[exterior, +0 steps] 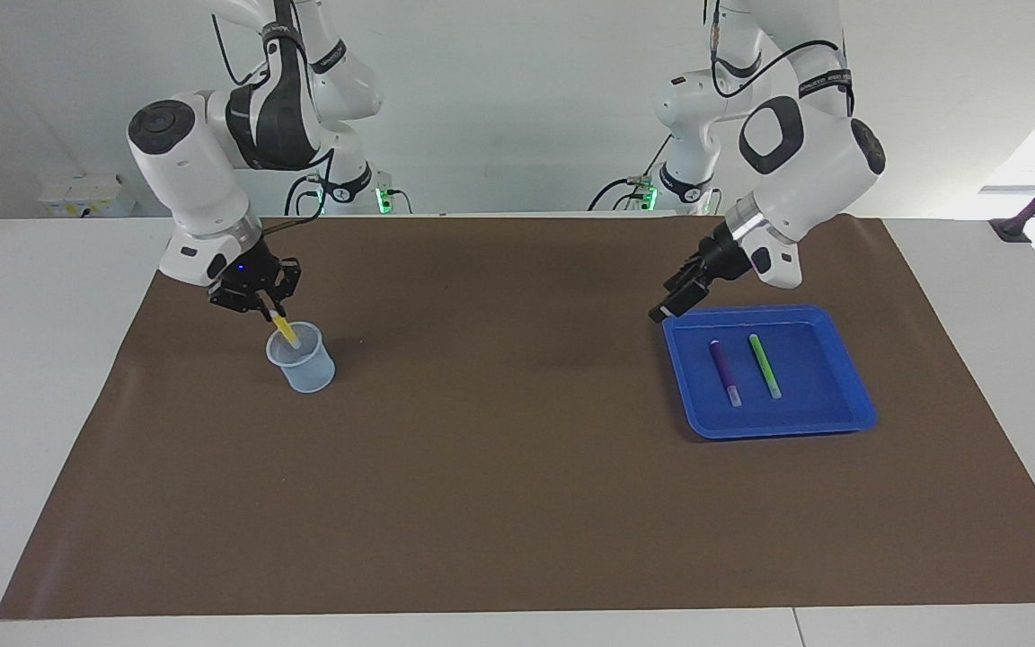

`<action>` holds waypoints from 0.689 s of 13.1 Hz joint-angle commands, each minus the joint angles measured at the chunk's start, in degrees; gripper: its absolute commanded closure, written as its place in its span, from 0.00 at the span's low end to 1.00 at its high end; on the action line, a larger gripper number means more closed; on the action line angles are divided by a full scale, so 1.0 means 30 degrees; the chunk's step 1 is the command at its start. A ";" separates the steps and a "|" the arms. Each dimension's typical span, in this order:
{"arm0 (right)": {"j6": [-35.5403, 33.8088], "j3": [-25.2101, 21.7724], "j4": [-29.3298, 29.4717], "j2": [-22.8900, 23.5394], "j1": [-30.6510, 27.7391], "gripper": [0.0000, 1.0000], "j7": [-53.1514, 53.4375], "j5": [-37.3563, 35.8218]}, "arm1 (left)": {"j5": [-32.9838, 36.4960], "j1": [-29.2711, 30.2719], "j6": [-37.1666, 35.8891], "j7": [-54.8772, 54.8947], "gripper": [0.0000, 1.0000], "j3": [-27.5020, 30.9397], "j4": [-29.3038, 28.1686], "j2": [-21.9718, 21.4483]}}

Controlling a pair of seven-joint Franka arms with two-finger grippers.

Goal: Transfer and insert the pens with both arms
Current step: 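Carry the yellow pen into the cup while the left gripper returns, then grasp the green pen with the left gripper while the right gripper withdraws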

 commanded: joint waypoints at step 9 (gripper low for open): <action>0.0742 0.0274 0.1276 0.1214 -0.0026 0.00 0.0449 0.0329 | 0.9768 0.3364 0.3134 1.4506 0.00 -0.0073 0.0126 0.3964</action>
